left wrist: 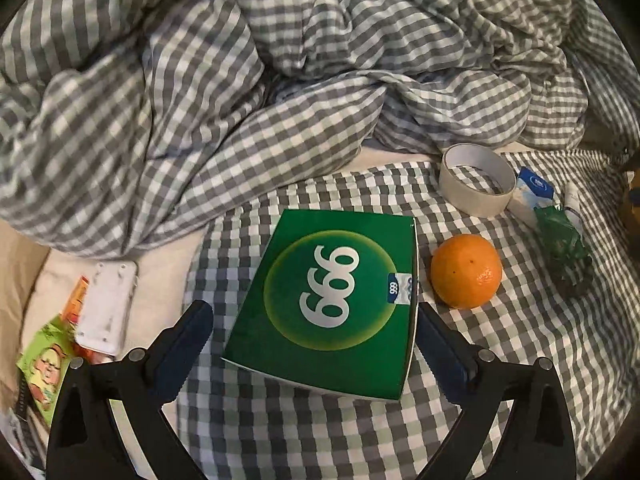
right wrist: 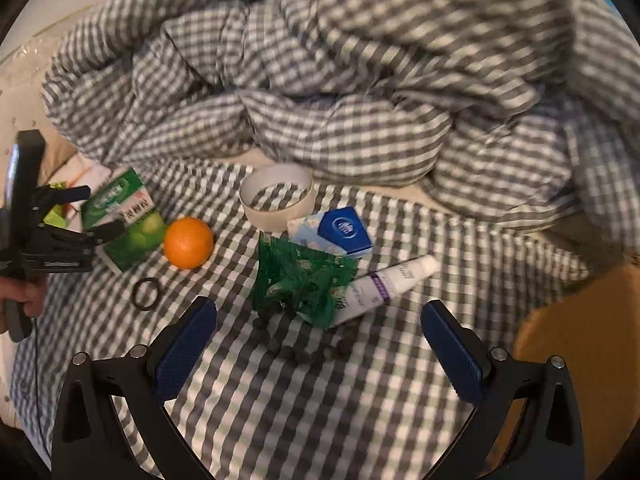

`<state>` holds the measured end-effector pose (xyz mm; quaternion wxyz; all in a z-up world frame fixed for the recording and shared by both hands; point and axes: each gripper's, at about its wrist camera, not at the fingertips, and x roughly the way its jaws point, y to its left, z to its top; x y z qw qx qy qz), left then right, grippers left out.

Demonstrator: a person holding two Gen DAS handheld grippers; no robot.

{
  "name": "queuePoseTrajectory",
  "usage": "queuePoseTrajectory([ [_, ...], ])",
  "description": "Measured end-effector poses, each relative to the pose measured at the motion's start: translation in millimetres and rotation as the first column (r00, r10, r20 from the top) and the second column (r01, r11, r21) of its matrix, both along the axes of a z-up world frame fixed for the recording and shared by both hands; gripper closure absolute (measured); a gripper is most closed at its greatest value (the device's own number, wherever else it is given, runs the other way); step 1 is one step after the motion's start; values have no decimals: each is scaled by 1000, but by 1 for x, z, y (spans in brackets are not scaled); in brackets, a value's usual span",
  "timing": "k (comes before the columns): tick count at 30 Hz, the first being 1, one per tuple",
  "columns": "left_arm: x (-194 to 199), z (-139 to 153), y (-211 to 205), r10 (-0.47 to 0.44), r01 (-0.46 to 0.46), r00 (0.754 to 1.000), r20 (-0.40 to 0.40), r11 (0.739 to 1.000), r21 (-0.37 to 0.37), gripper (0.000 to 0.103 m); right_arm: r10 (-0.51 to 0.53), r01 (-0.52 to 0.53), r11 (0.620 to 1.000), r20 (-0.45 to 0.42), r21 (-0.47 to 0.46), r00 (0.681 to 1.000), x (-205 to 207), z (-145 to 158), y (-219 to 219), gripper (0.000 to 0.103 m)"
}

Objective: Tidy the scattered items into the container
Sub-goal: 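Lower the right tool onto the green packet and grasp it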

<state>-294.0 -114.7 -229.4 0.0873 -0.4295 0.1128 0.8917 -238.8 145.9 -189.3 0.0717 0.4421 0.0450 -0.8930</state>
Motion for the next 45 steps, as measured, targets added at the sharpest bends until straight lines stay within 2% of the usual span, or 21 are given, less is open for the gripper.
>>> queuePoseTrajectory([
  [2,0,-3,0,-1,1,1000,2,1000,8,2,37,-37,999,3,4,999,-8,-8,-10,1],
  [5,-1,-7,1,-1,1,1000,4,1000,8,2,79,-80,994,21,74,997,-19,-22,-28,1],
  [10,-4,-13,-1,22,-23,999,30,999,44,3,67,-75,993,76,96,995,-39,-44,-39,4],
  [11,-4,-13,-2,27,-29,999,33,998,53,9,60,-70,992,96,104,994,-43,-49,-39,8],
  [12,-4,-14,-2,31,-33,999,35,998,56,12,56,-67,992,108,108,993,-46,-53,-39,26],
  [13,-3,-14,-2,38,-40,999,35,997,58,13,49,-64,991,121,117,991,-48,-56,-39,49],
  [14,-2,-14,-1,38,-40,999,30,997,59,14,41,-59,990,132,130,990,-49,-59,-39,58],
  [19,2,-12,5,26,-27,1000,17,999,27,18,37,-46,995,110,83,993,-46,-55,-29,67],
  [26,6,-3,6,69,-69,998,-1,997,22,20,39,-40,999,57,24,998,-33,-35,-19,72],
  [33,26,30,5,91,-89,995,-50,995,44,23,16,-17,998,-16,-63,1000,-13,1,-9,73],
  [40,46,54,10,121,-116,990,-79,991,67,23,5,-18,990,-97,-139,995,29,44,6,73],
  [45,76,90,27,125,-115,983,-136,990,83,23,-12,-22,983,-179,-183,984,69,87,28,73],
])
